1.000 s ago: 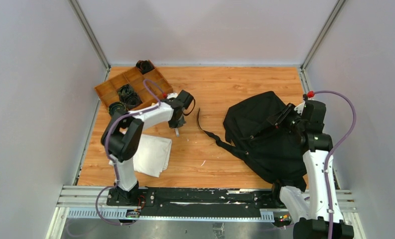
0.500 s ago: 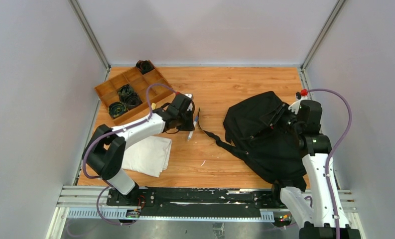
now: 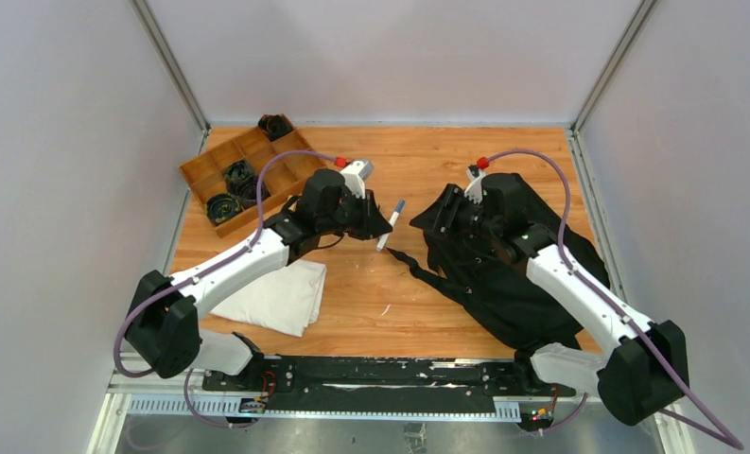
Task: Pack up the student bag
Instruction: Pick up the stationery from the center of the board.
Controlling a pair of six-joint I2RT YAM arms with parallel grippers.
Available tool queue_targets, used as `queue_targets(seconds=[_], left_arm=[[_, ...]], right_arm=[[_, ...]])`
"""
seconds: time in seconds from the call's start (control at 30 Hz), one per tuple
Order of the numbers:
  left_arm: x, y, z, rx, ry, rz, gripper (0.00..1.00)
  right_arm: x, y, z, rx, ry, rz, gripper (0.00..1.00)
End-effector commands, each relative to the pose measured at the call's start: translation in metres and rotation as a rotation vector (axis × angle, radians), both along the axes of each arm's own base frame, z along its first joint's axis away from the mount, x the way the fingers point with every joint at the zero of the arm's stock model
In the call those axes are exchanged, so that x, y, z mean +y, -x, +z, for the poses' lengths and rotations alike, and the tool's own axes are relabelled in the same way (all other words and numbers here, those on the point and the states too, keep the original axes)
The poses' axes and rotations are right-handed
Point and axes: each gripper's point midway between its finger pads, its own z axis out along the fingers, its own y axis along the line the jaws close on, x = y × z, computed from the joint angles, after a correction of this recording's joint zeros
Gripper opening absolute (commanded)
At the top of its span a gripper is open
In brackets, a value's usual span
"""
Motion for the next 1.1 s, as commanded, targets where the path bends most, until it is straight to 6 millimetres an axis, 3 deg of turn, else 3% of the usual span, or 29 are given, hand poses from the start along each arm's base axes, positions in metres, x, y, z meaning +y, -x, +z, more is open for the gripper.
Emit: queue_targets(seconds=[0.0, 0.23, 0.47, 0.53, 0.67, 0.7, 0.73, 0.8, 0.83, 0.87, 0.97, 1.07], left_arm=[[-0.008, 0.009, 0.027, -0.042, 0.088, -0.055, 0.00], [-0.011, 0.019, 0.028, -0.028, 0.103, -0.094, 0.00], [-0.011, 0.024, 0.032, -0.041, 0.111, -0.103, 0.00], [-0.010, 0.023, 0.033, -0.042, 0.108, -0.098, 0.00], [-0.009, 0.020, 0.030, -0.045, 0.092, -0.088, 0.00], [-0.009, 0.020, 0.029, -0.044, 0.088, -0.088, 0.01], [-0.009, 0.020, 0.029, -0.043, 0.081, -0.090, 0.11], [-0.011, 0.019, 0.031, -0.046, 0.071, -0.107, 0.48], [-0.011, 0.020, 0.030, -0.045, 0.061, -0.122, 0.63], [-0.011, 0.020, 0.029, -0.045, 0.046, -0.131, 0.71], [-0.010, 0.020, 0.029, -0.056, 0.021, -0.147, 0.75], [-0.014, 0.017, 0.037, -0.076, 0.041, -0.151, 0.75]], right_arm=[[0.012, -0.020, 0.023, -0.072, -0.079, -0.054, 0.57], [0.026, -0.033, 0.029, -0.093, -0.080, -0.050, 0.60], [0.050, -0.042, 0.020, -0.070, -0.056, -0.009, 0.59], [0.057, -0.043, 0.016, -0.058, -0.064, 0.008, 0.48], [0.063, -0.039, 0.012, -0.033, -0.085, 0.032, 0.02], [0.060, -0.039, 0.011, -0.038, -0.073, 0.024, 0.00], [0.055, -0.039, 0.012, -0.046, -0.059, 0.010, 0.00], [0.038, -0.038, 0.018, -0.066, -0.041, -0.035, 0.00], [0.025, -0.039, 0.023, -0.095, -0.033, -0.063, 0.00], [0.007, -0.039, 0.027, -0.124, -0.005, -0.108, 0.00], [-0.082, -0.026, 0.025, -0.145, 0.178, -0.349, 0.00], [-0.178, 0.002, 0.018, -0.140, 0.342, -0.639, 0.00]])
